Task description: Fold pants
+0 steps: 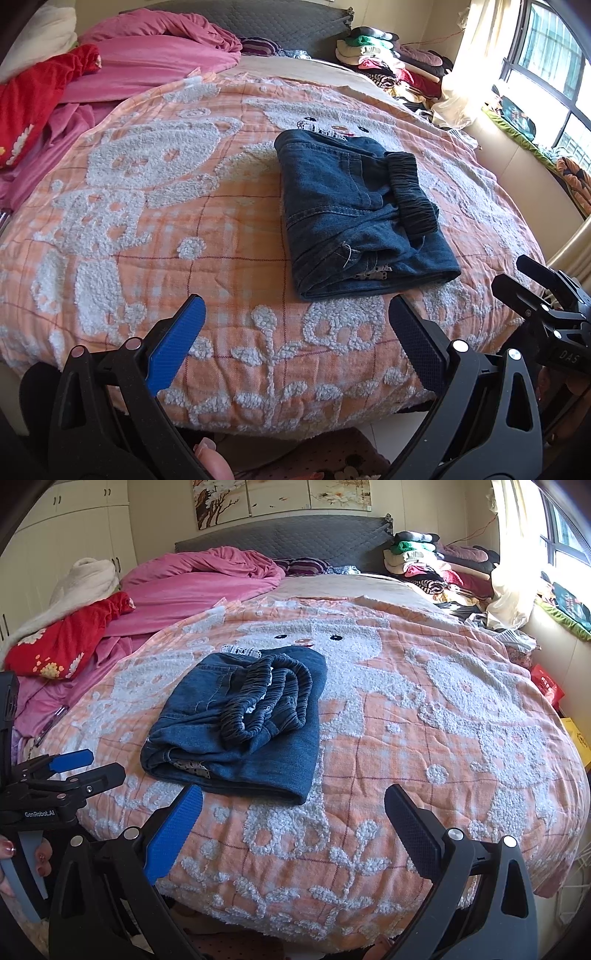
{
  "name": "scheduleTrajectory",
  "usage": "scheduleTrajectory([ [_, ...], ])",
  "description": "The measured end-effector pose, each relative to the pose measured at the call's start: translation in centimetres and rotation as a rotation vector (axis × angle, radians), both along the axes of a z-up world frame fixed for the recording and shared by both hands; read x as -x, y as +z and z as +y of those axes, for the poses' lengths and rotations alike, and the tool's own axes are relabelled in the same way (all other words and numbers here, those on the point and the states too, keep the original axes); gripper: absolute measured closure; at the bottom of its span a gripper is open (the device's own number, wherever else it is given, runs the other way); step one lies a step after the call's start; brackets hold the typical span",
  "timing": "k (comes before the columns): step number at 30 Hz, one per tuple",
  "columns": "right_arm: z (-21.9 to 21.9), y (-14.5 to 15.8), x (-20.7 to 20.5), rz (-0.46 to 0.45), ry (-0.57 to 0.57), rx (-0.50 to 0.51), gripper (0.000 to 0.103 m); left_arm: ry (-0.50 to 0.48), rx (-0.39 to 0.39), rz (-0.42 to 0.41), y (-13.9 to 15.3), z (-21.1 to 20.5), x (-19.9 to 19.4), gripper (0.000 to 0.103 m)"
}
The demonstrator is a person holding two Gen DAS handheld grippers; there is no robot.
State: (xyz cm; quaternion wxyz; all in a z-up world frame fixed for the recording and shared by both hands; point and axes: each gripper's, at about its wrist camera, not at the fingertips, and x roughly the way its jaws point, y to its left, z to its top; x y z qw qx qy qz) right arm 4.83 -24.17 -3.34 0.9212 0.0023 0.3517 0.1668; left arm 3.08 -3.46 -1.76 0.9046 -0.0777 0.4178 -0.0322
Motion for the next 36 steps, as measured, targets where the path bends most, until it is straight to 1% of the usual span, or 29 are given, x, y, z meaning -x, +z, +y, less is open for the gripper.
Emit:
scheduleTrajectory([
  [12, -0.05, 0.20, -0.21, -0.003, -0.006, 0.003, 0.005, -0.002, 0.002, 0.001, 0.16, 0.16, -0.07, 0.009],
  [16, -0.06, 0.20, -0.21, -0.004, -0.006, 0.004, 0.005, -0.004, 0.014, -0.004, 0.33, 0.15, 0.01, 0.009],
  [21, -0.05, 0.18, -0.31, 0.000, -0.007, 0.005, 0.005, -0.002, -0.001, -0.006, 0.41, 0.06, 0.07, 0.009],
  [36, 0.00, 0.09, -0.43, 0.002, -0.013, 0.006, 0.005, -0.007, 0.001, 0.001, 0.28, -0.12, -0.05, 0.009],
])
